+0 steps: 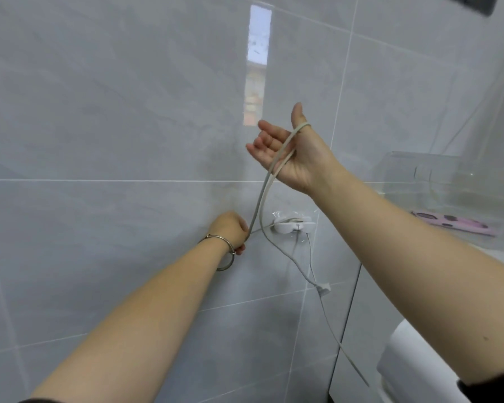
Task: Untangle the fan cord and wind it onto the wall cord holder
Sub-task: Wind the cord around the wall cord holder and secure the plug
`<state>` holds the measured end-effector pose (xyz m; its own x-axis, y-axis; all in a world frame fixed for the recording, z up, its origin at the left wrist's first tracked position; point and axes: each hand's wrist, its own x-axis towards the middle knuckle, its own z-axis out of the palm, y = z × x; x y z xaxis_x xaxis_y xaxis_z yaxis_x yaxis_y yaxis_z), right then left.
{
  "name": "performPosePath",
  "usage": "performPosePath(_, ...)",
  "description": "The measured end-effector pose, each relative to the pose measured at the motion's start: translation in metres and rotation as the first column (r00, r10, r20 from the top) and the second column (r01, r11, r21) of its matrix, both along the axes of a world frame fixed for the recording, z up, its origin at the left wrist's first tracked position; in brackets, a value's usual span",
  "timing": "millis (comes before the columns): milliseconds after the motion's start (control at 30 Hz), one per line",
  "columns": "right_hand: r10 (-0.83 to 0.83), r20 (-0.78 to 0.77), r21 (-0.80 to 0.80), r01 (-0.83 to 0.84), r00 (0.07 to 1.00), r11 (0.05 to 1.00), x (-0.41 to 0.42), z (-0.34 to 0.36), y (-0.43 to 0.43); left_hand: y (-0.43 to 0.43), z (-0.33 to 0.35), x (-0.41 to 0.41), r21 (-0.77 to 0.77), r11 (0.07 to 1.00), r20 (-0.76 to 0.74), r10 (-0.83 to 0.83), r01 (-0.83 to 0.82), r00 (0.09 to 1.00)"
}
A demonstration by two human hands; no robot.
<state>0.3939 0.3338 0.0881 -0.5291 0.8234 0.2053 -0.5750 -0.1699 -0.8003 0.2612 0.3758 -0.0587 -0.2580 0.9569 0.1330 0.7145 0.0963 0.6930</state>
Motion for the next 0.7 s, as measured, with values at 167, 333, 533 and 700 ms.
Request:
performPosePath(167,-0.198,0.439,0.206,0.116,0.876,0.972,0.014,-0.024,0.026,0.0,-0.01,-0.005,0.018,0.997,-0.195,-0.073,0.078,0.978)
performPosePath(333,-0.538,0.757,0.522,0.151,0.372,0.839,0.041,-0.062,0.063,-0.001,-0.008,-0.002,0.016,0.996,-0.421,-0.075,0.09,0.904)
performPosePath(533,-0.505,0.86,0.455,-0.337,-0.074,0.824,0.068,-0.094,0.071,0.001,-0.015,0.007,0.059,0.992,-0.703,-0.04,0.114,0.71)
performPosePath(700,-0.452,0.891,0.406,-0.358,-0.051,0.841,0.076,-0.108,0.076,-0.011,-0.015,0.011,0.079,0.985,-0.867,-0.008,0.154,0.497)
